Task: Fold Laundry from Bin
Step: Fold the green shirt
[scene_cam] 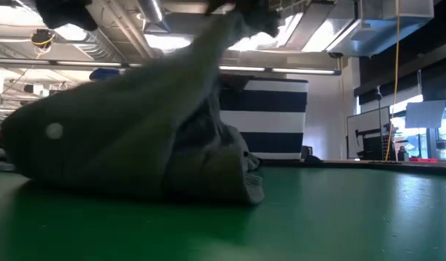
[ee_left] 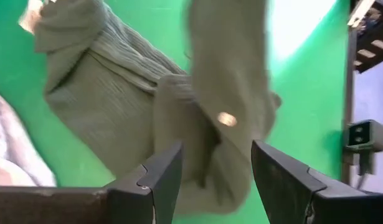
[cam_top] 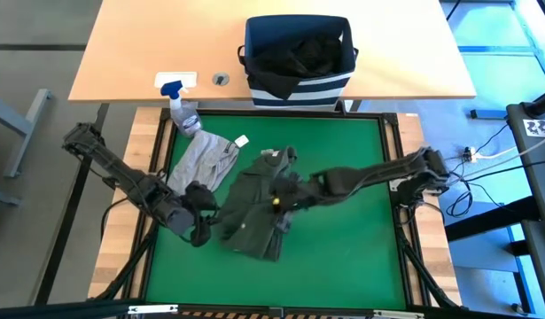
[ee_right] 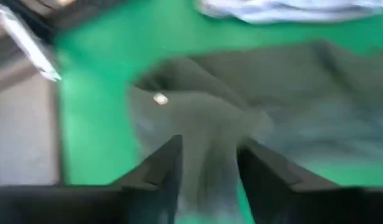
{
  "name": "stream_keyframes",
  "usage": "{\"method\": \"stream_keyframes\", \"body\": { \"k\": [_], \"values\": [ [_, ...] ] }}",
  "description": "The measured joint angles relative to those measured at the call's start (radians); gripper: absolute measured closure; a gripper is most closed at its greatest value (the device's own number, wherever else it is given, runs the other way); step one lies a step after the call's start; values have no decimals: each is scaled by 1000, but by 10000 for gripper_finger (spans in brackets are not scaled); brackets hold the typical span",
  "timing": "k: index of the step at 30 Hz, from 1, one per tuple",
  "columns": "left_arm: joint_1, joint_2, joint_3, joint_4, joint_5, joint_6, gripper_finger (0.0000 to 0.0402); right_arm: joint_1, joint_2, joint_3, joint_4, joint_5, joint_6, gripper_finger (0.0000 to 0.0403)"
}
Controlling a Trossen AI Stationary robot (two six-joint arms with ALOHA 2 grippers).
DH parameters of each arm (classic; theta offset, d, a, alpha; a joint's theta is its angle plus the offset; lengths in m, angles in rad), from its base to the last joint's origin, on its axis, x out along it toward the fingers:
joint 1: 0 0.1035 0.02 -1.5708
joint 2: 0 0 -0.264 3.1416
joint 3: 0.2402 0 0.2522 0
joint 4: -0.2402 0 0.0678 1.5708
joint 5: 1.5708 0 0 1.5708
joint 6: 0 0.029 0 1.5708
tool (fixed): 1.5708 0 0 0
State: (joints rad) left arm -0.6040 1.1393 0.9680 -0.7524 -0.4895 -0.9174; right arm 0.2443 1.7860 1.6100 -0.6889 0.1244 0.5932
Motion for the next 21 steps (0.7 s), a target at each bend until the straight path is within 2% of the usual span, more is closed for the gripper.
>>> {"method": "stream_keyframes", "body": {
  "k": [5, 8, 13, 15, 18, 21],
  "values": [
    [-44, 51, 0, 69, -69, -76, 218, 11, -17, -7, -262, 197, -67, 193],
    [-49, 120, 0, 166, -113, -102, 218, 25, -21, -81, -244, 251, -153, 180],
    [-7, 290, 0, 346, -110, -132, 218, 37, -17, -266, -220, 257, -233, 181],
    [24, 358, 0, 367, -57, -187, 218, 39, -21, -341, -205, 259, -254, 185],
    [86, 432, 23, 314, 80, -353, 218, 39, -39, -442, -167, 239, -268, 191],
    [144, 453, 77, 291, 134, -334, 218, 39, -85, -533, -111, 231, -281, 195]
  ]
}}
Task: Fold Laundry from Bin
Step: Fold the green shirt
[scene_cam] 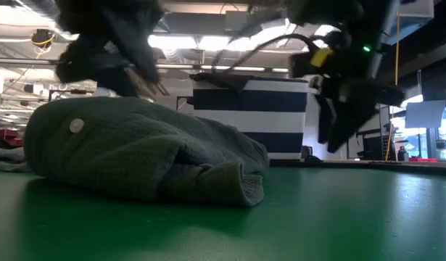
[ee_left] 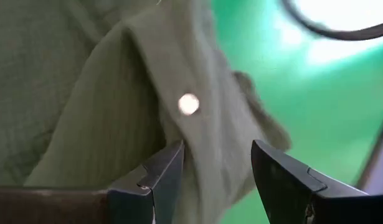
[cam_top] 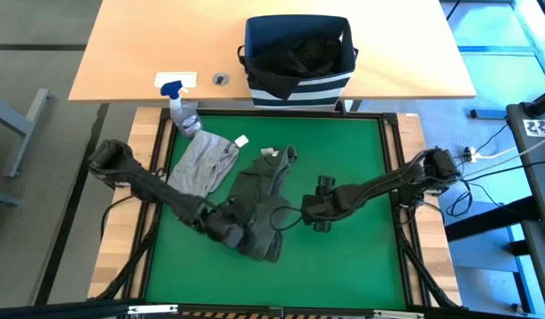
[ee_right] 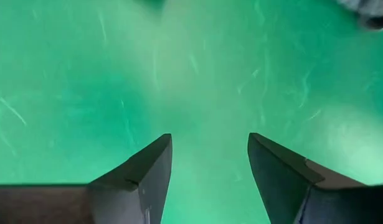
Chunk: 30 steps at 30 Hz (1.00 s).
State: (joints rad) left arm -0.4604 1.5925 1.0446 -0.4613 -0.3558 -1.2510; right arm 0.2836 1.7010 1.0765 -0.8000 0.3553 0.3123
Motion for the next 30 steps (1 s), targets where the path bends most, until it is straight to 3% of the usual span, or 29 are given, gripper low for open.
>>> {"method": "stream_keyframes", "body": {
  "k": [8, 18, 22, 27, 30],
  "values": [
    [236, -2, 149, -122, -22, 309, 218, -3, -137, -160, 203, 3, -4, 196],
    [545, 45, 149, -22, 153, 857, 218, -3, -145, -170, 308, 33, 20, 196],
    [620, 115, 149, 40, 303, 1054, 218, -3, -145, -170, 313, 111, 28, 196],
    [663, 198, 149, 50, 238, 1201, 222, -3, -144, -170, 313, 144, 29, 196],
    [664, 231, 149, 51, 247, 1313, 247, -3, -144, -170, 313, 146, 29, 196]
  ]
}}
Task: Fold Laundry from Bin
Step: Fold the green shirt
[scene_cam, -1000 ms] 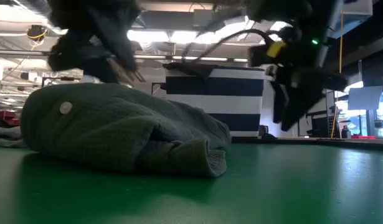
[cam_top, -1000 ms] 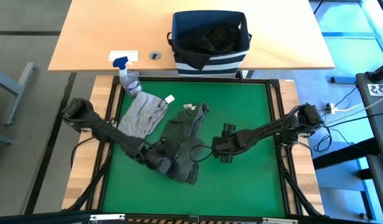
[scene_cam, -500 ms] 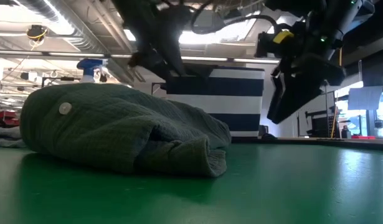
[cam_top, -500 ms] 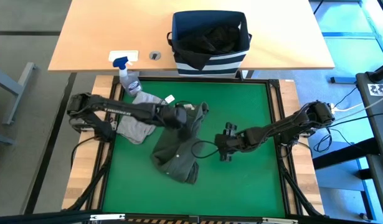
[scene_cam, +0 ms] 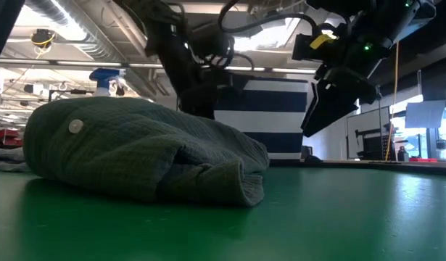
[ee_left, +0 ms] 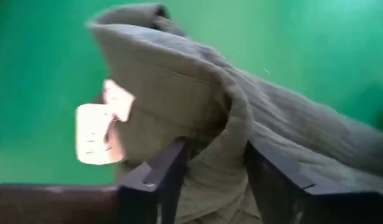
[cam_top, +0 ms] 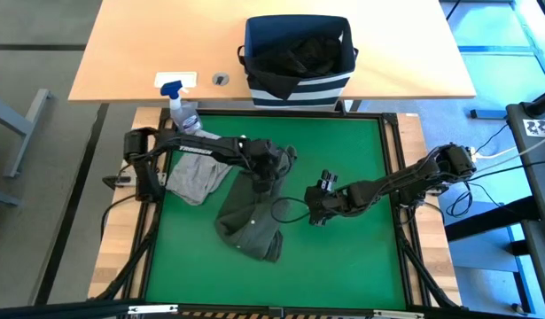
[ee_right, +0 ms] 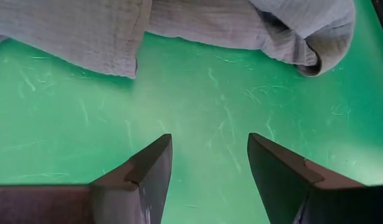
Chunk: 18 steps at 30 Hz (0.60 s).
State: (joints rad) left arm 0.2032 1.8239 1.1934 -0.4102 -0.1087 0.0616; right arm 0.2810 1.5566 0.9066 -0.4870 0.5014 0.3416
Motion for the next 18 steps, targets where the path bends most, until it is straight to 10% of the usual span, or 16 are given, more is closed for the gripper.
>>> {"method": "stream_keyframes", "body": {
  "k": [7, 18],
  "values": [
    [-2, -52, 32, -17, 121, 24, 383, 0, -5, 14, 4, -18, 102, 196],
    [4, -308, 242, -1, 103, -277, 387, -86, -382, 31, 52, -5, -2, 196]
  ]
}}
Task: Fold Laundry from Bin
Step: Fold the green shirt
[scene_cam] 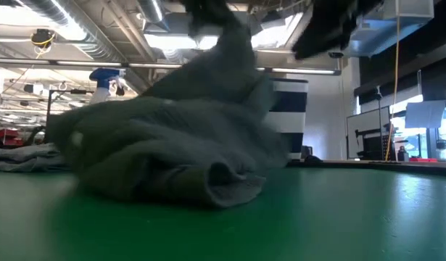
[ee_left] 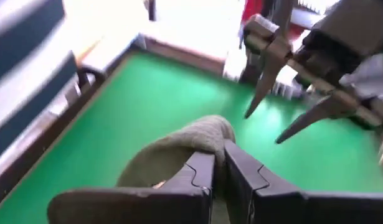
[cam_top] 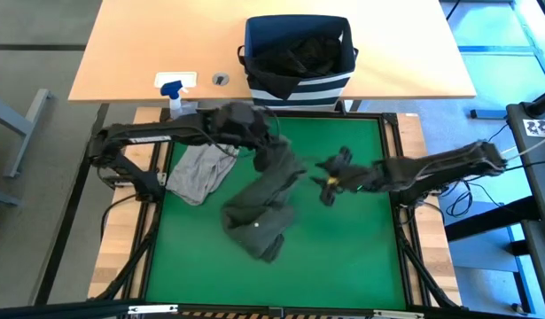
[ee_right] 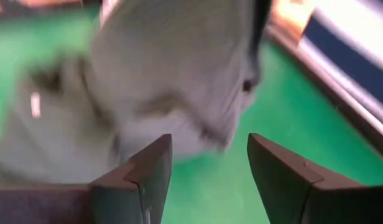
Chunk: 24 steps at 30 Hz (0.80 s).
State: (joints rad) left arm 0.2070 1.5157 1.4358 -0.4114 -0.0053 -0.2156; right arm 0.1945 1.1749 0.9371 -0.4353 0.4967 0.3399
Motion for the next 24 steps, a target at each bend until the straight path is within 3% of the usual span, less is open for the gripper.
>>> {"method": "stream_keyframes", "body": {
  "k": [4, 8, 13, 18, 24],
  "values": [
    [2, -24, 38, 64, -54, -93, 386, -60, -96, 1, 100, -27, -1, 196],
    [2, -28, 43, 142, -42, -109, 386, -106, -110, 3, 188, -71, -7, 196],
    [-21, -37, 43, 172, 47, -73, 386, -141, -101, 1, 96, -69, -35, 196],
    [-61, -49, 43, 177, 46, 17, 386, -152, -97, 0, 95, -63, -46, 196],
    [-57, -61, 43, 163, 28, 78, 386, -152, -89, 0, 273, -39, -402, 196]
  ]
}}
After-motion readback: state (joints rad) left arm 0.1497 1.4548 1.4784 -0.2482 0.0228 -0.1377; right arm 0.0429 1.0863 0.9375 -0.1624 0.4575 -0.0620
